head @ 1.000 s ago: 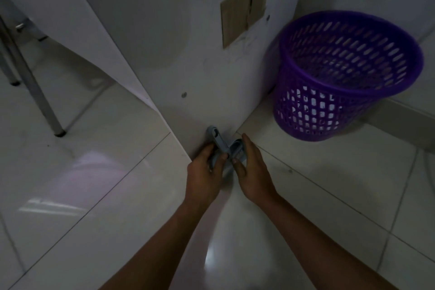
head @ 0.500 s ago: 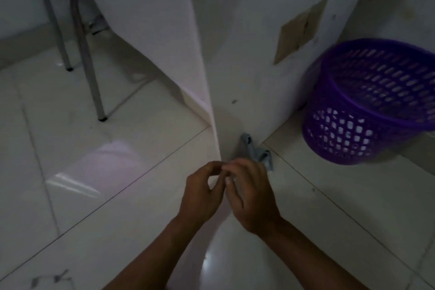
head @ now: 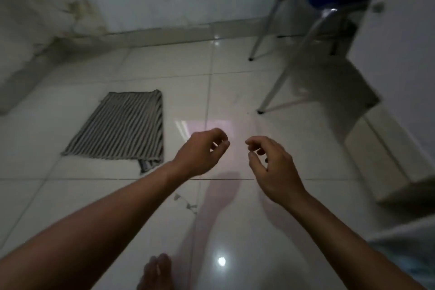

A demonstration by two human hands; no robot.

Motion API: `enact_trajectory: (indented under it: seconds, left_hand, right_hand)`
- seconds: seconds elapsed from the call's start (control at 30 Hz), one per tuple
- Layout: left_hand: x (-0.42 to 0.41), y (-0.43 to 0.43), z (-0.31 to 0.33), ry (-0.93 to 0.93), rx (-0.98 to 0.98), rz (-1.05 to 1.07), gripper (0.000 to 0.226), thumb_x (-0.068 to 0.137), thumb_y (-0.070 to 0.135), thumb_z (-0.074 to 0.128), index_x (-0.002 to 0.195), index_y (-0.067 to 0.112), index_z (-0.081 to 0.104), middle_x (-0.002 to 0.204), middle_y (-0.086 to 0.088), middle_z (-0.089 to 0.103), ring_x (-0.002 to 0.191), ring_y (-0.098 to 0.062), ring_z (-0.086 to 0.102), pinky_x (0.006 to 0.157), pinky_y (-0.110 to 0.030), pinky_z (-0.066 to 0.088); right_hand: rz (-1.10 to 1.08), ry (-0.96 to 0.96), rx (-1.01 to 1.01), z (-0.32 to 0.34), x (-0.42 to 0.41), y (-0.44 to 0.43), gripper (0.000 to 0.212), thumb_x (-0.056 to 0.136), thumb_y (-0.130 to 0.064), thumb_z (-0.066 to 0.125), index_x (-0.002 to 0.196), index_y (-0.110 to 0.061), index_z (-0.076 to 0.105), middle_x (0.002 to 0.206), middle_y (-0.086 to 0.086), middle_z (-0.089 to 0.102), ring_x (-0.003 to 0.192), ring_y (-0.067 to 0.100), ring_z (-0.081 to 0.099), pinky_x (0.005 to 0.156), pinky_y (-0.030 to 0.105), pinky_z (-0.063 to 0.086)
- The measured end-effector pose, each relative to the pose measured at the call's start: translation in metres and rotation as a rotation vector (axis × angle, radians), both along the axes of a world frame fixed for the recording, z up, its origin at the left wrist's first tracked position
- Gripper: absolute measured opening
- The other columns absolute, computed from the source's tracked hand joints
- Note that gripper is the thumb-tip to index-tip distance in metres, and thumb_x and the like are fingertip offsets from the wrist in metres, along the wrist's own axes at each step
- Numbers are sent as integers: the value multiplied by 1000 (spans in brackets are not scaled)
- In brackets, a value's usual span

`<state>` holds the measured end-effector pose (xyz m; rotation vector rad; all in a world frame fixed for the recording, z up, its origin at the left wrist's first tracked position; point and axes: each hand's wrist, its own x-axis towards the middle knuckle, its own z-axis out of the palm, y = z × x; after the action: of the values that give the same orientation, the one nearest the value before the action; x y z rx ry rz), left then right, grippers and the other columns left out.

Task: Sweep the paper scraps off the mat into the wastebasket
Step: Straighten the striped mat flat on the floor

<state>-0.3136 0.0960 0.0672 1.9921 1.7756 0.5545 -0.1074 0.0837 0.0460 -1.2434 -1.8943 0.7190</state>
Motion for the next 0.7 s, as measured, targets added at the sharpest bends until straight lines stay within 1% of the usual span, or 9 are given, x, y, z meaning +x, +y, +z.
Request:
enact_trajectory:
  seconds: [0.1, 0.17, 0.23, 0.3, 0.37, 0.43, 0.5, 0.6, 0.7]
  left_hand:
    - [-70, 11, 18, 182, -112, -33, 30, 101, 39, 58, 123, 21, 65, 110, 8, 70, 98, -13, 67, 87, -35, 57]
    - [-115, 11, 33, 245, -172, -7, 33, 101, 39, 58, 128, 21, 63, 119, 4, 70, 100, -14, 67, 90, -38, 57]
    - [-157, 6, 53, 195, -223, 71, 32, 100, 39, 58, 127, 21, 64, 120, 3, 70, 100, -14, 66, 90, -38, 57]
    - [-191, -3, 73, 107, -280, 180, 30, 100, 37, 60, 125, 21, 64, 119, 3, 69, 105, -15, 65, 92, -36, 55]
    - [-222, -12, 89, 47, -345, 281, 37, 99, 36, 62, 132, 20, 61, 130, 0, 65, 116, -17, 60, 99, -33, 50]
    - [-250, -19, 94, 6, -417, 360, 50, 99, 36, 61, 144, 17, 52, 145, -3, 55, 131, -19, 52, 109, -33, 41]
    - [-280, -18, 83, -4, -465, 423, 56, 100, 36, 59, 151, 17, 44, 154, -5, 45, 140, -20, 44, 115, -32, 34]
    - [-326, -6, 36, 3, -495, 500, 60, 101, 34, 57, 155, 17, 38, 159, -7, 38, 144, -23, 38, 119, -36, 31]
    - [-366, 12, -32, 35, -503, 533, 65, 101, 35, 57, 159, 16, 33, 162, -9, 35, 147, -27, 34, 121, -43, 30]
  right_hand:
    - [105, -24, -74, 15, -55, 26, 27, 93, -20, 57, 116, -34, 55, 105, -18, 57, 97, 3, 54, 77, 19, 46]
    - [148, -41, -154, 29, -92, 41, 26, 94, -22, 57, 117, -34, 54, 106, -15, 58, 96, 3, 55, 77, 20, 47]
    - [152, -27, -271, 50, -126, 51, 25, 94, -23, 58, 116, -34, 55, 105, -13, 59, 95, 5, 56, 78, 23, 49]
    - [154, -39, -395, 76, -158, 57, 25, 94, -23, 59, 116, -34, 54, 107, -12, 59, 95, 8, 57, 79, 27, 51]
    - [164, -91, -549, 99, -190, 63, 27, 94, -24, 59, 118, -33, 53, 111, -8, 59, 96, 11, 58, 80, 28, 51]
    - [155, -167, -680, 110, -221, 72, 32, 92, -25, 62, 122, -30, 51, 115, -3, 58, 97, 15, 59, 82, 32, 52]
    - [160, -247, -732, 100, -252, 88, 39, 89, -24, 64, 124, -27, 49, 117, 1, 57, 97, 18, 60, 83, 33, 52]
    - [148, -370, -790, 46, -291, 110, 48, 87, -25, 66, 130, -22, 46, 118, 6, 58, 99, 21, 59, 84, 34, 51]
    - [87, -648, -764, -33, -318, 122, 61, 82, -44, 69, 132, -23, 42, 126, 4, 58, 112, 25, 55, 95, 40, 42]
